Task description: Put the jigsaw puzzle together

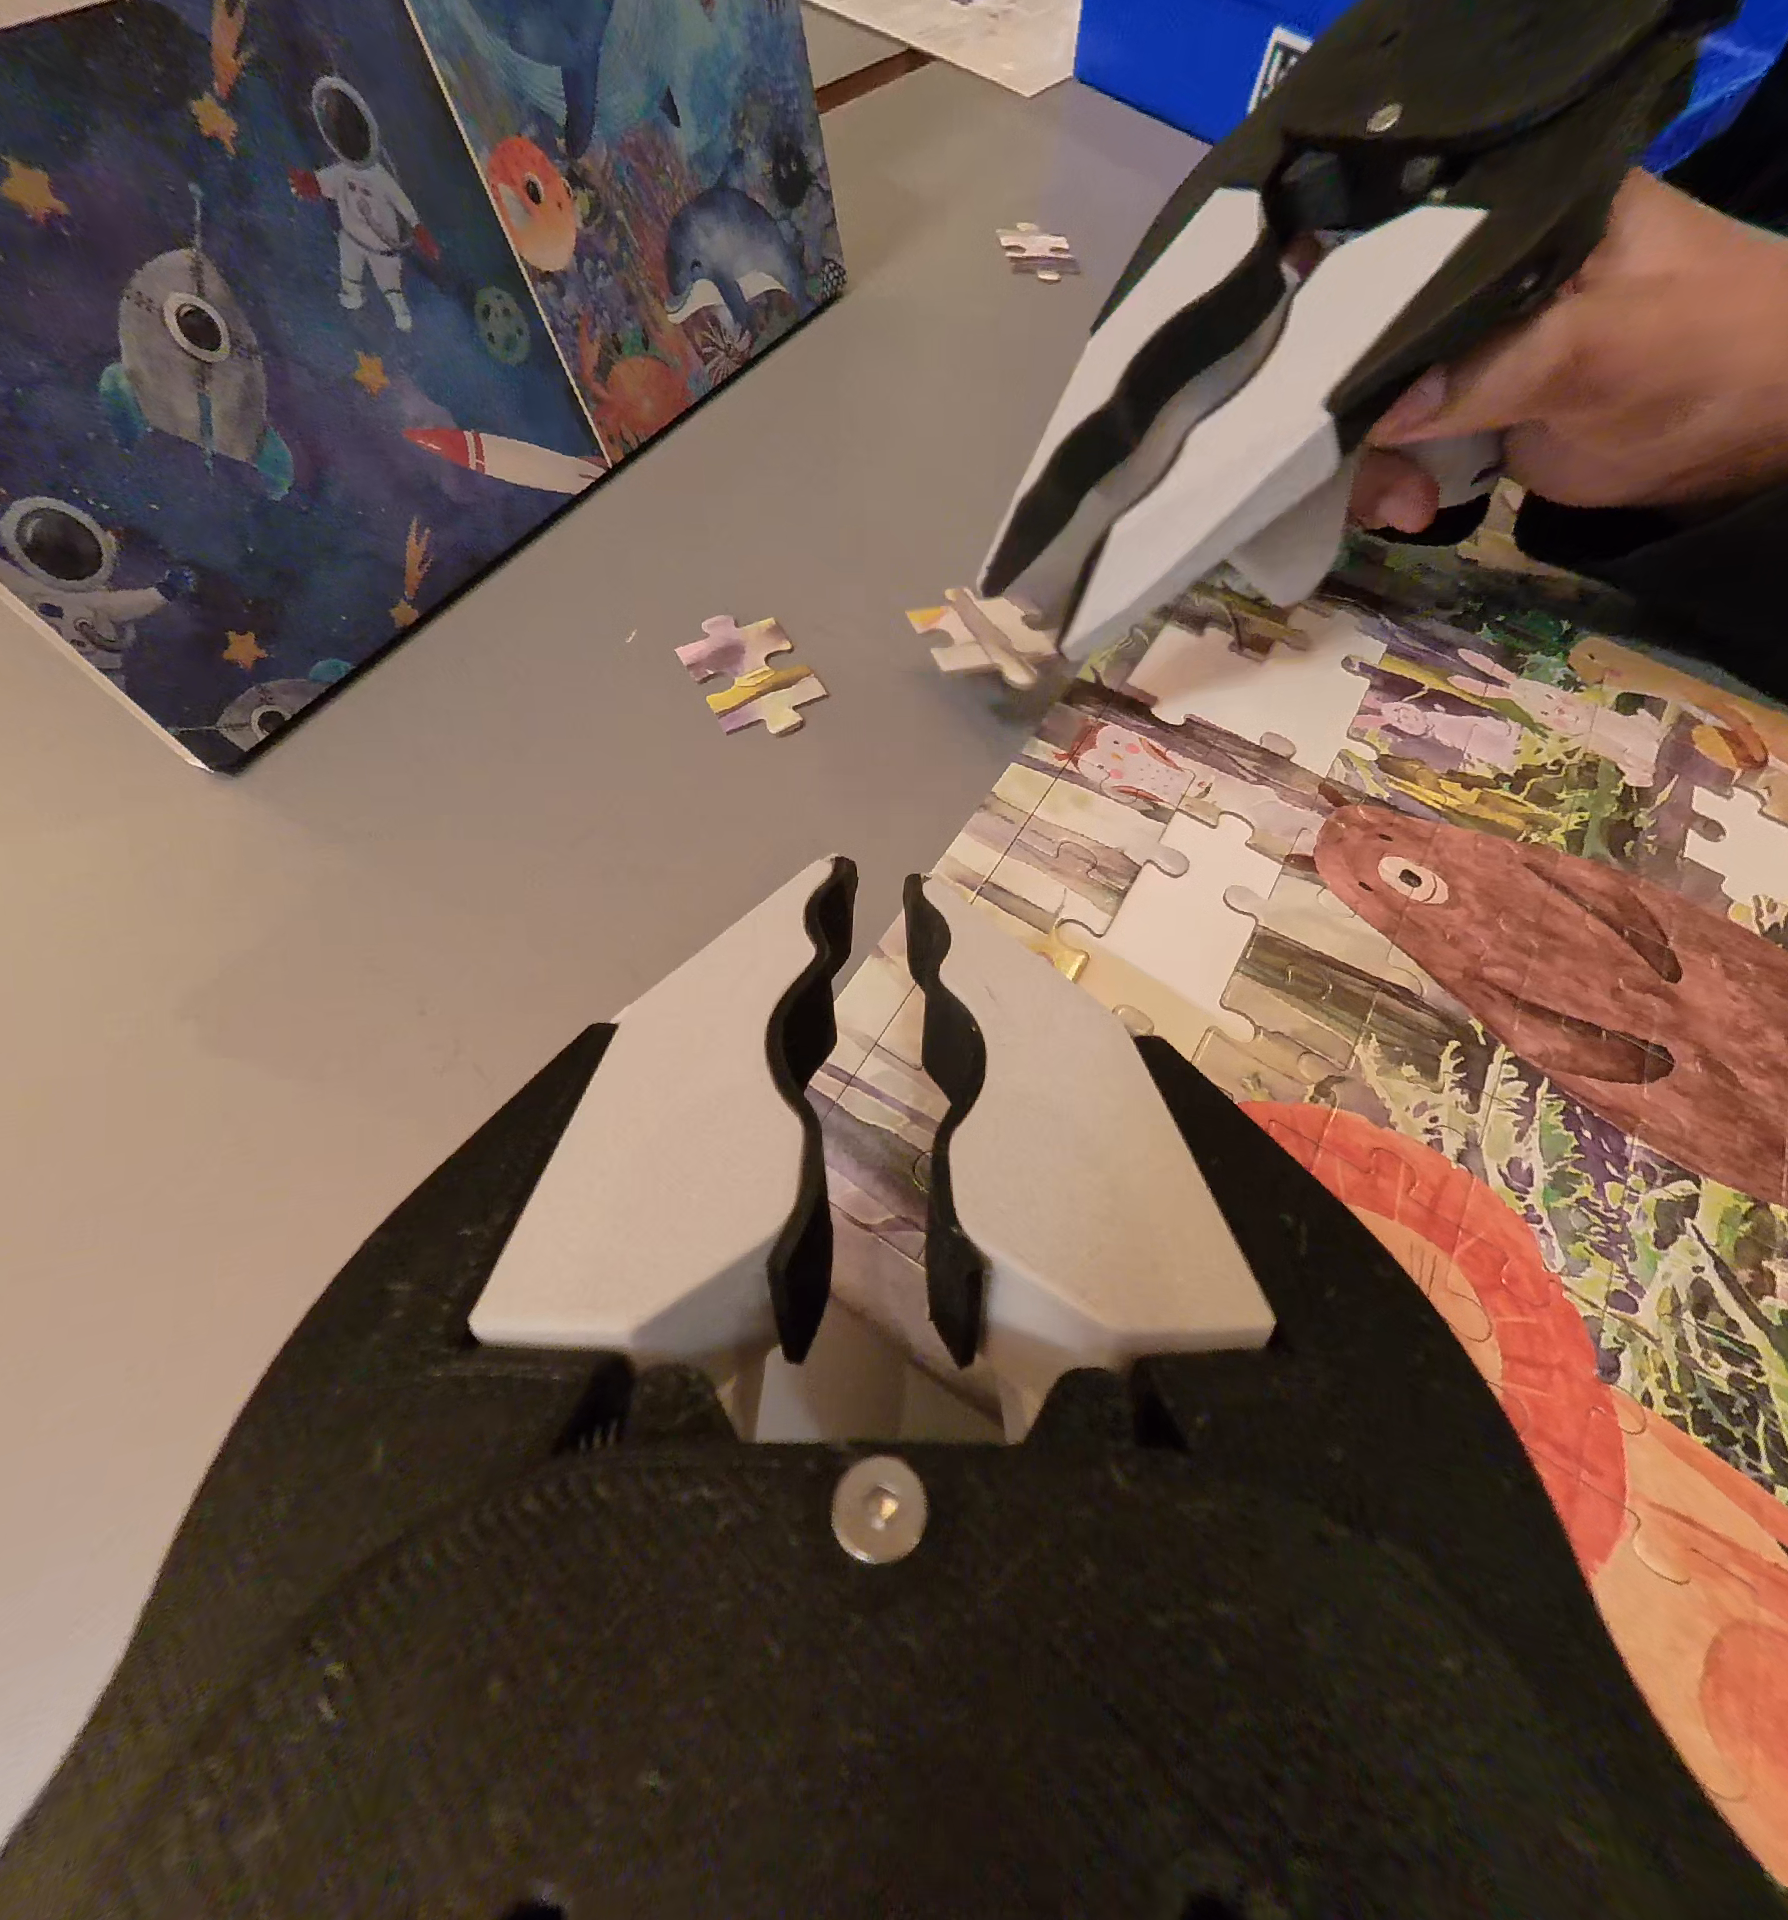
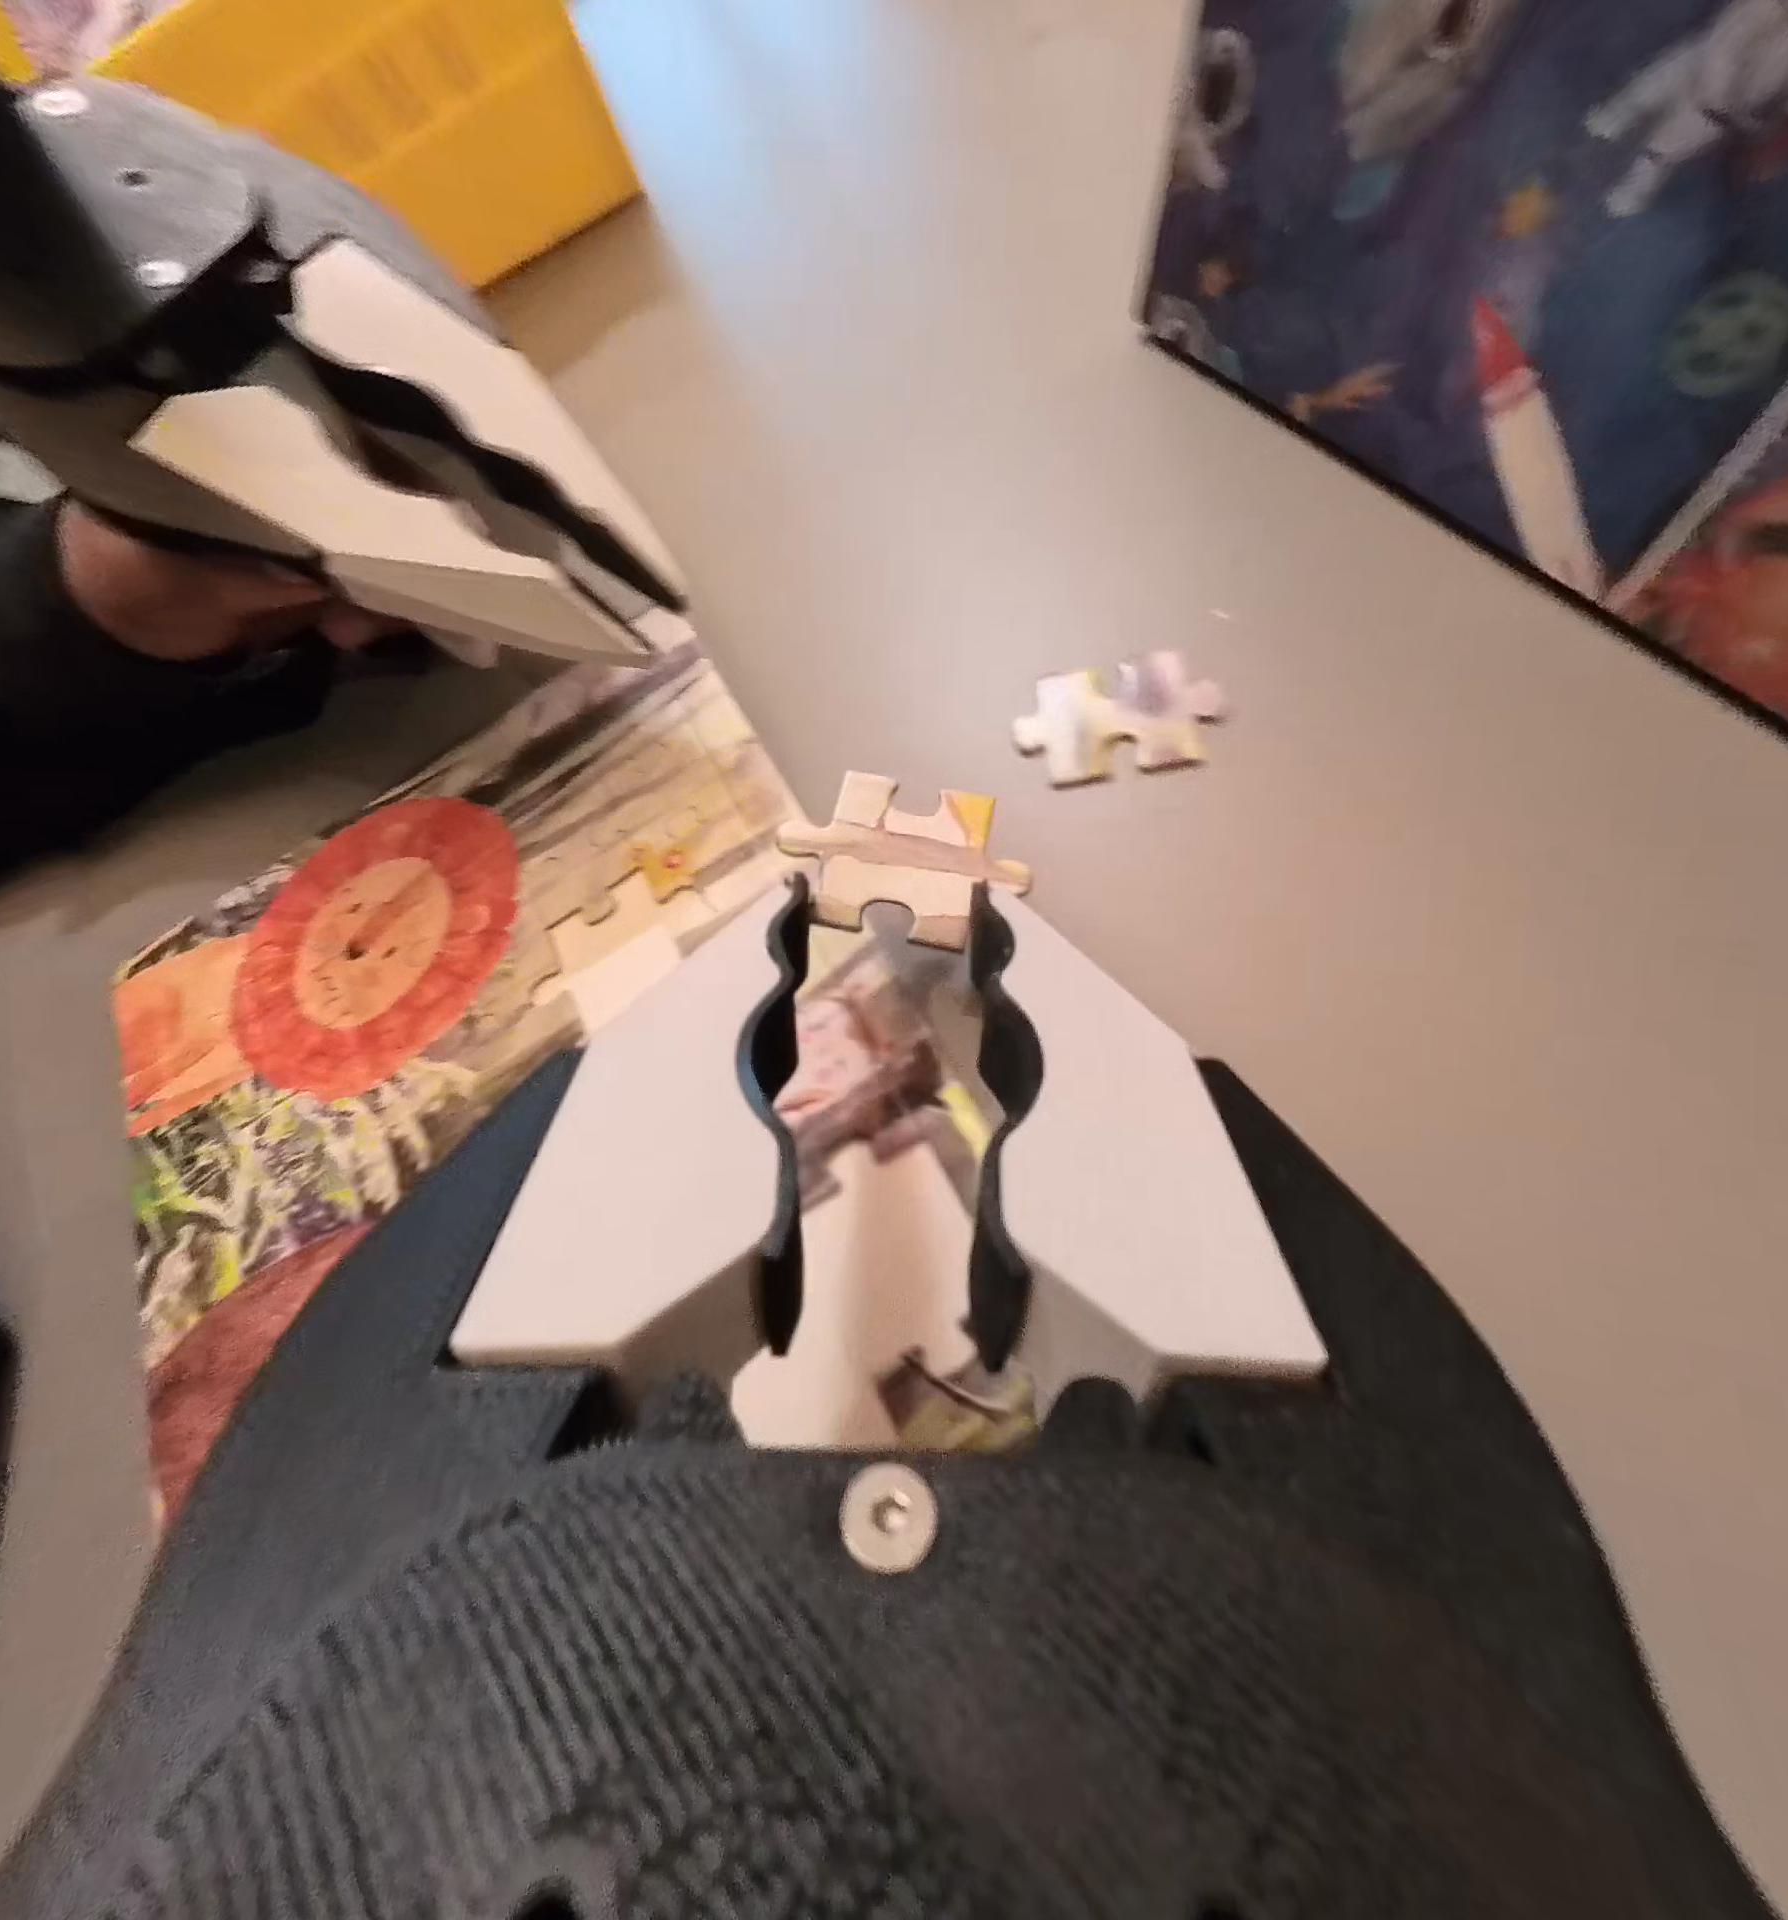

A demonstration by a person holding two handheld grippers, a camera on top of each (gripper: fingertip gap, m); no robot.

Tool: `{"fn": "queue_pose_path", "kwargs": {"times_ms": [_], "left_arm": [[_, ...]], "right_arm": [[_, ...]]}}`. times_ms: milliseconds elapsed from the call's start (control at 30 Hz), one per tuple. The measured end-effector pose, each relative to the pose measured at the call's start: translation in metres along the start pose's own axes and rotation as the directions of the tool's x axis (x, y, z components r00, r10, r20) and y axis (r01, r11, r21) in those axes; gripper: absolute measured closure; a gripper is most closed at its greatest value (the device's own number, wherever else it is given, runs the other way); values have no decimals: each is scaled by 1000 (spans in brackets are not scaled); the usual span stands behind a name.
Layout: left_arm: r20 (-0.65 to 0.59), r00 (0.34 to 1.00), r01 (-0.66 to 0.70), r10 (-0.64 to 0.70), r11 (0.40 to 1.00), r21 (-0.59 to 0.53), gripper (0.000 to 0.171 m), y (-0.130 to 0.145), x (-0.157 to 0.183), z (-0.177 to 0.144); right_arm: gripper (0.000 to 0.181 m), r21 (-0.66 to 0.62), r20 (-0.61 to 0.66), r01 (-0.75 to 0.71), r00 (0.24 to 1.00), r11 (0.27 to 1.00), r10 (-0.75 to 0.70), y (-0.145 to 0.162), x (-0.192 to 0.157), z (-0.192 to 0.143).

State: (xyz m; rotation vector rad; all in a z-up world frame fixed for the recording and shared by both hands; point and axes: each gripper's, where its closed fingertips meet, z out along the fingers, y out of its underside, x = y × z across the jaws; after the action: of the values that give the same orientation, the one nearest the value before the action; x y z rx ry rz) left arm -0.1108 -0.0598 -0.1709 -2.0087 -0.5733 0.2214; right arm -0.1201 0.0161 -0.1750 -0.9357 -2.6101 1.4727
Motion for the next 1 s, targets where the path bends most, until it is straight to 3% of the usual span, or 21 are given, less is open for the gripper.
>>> {"fn": "queue_pose_path", "kwargs": {"times_ms": [167, 367, 600, 733, 1000], "left_arm": [[-1, 1000, 0, 0, 1000, 1, 164, 0, 0, 0], [-2, 1000, -9, 9, 1000, -7, 164, 1, 2, 1], [-1, 1000, -15, 15, 1000, -9, 164, 1, 3, 1], [-3, 1000, -10, 9, 1000, -5, 164, 1, 2, 1], [-1, 1000, -10, 10, 1000, -1, 164, 0, 2, 0]], "right_arm": [[152, -36, 155, 165, 975, 986, -157, 3, -57, 11], [152, -101, 231, 383, 907, 918, -353, 26, -85, 23], [152, -119, 248, 471, 867, 874, -433, 38, -81, 27], [149, -158, 166, 497, 865, 853, -473, 40, -66, 29], [143, -161, 205, 464, 879, 871, -431, 42, -71, 27]]}}
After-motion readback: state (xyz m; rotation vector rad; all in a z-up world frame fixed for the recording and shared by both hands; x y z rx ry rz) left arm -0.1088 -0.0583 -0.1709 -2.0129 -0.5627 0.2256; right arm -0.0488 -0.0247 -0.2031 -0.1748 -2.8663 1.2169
